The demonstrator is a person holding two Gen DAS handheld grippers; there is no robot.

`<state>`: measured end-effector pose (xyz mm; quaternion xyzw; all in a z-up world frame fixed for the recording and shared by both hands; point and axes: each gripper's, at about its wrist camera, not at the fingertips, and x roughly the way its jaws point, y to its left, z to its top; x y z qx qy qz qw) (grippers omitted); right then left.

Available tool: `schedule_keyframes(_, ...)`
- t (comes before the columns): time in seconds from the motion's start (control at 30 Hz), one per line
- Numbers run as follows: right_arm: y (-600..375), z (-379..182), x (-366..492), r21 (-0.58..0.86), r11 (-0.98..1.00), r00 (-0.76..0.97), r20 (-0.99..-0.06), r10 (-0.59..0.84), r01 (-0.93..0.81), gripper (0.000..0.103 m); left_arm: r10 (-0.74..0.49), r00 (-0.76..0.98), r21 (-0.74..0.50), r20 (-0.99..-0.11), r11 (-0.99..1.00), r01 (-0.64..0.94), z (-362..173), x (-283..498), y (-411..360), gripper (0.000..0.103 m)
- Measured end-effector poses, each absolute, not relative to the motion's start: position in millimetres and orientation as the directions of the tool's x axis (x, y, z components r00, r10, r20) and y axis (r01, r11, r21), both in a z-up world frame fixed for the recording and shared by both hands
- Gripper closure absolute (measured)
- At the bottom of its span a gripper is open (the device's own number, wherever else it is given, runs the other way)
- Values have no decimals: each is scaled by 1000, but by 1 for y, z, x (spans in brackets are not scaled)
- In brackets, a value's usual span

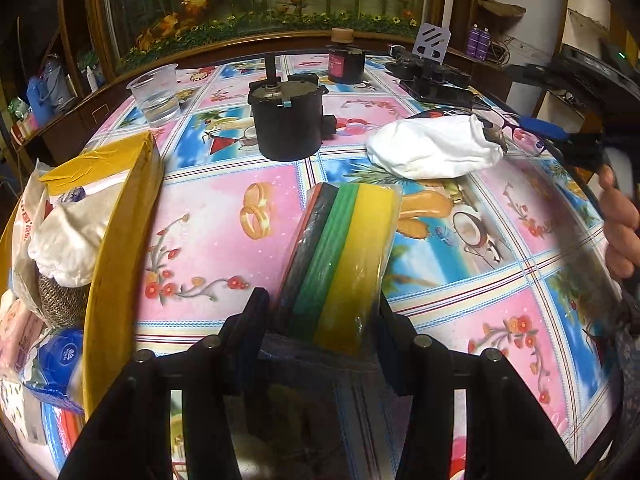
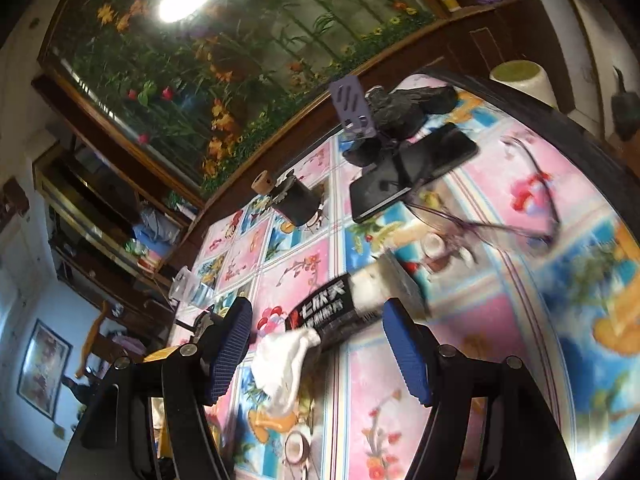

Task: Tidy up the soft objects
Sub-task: 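Grasp the green-yellow sponge pack with the left tool while the right tool grasps the black snack bag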

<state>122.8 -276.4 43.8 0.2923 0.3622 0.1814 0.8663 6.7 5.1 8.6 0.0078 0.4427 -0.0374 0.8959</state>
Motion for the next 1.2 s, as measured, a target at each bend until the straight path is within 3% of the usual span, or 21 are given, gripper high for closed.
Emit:
schedule_keyframes(0.27, -238, 38, 185, 495, 858, 663, -597, 452, -138, 31, -84, 607, -37, -790, 995, 90, 8, 7, 5, 55)
schedule_keyframes(0.47, -210, 21, 167, 465, 867, 484, -725, 489, -179, 31, -95, 606, -49, -789, 995, 93, 8, 8, 7, 55)
schedule_keyframes(0.63, -201, 1, 101, 654, 729, 353, -647, 676, -199, 27, -97, 606, -50, -790, 994, 93, 8, 8, 7, 53)
schedule_keyframes(0.8, -209, 23, 85, 536, 810, 503, -646, 574, -236, 26, -95, 607, -51, -789, 995, 89, 9, 8, 7, 52)
schedule_keyframes(1.07, -177, 20, 64, 465, 819, 424, -701, 573, -337, 26, -52, 611, -48, -790, 999, 24, 8, 11, 18, 52)
schedule_keyframes(1.2, -153, 9, 52, 376, 846, 391, -763, 514, -378, 26, -43, 606, -39, -794, 999, 19, 7, 12, 18, 40)
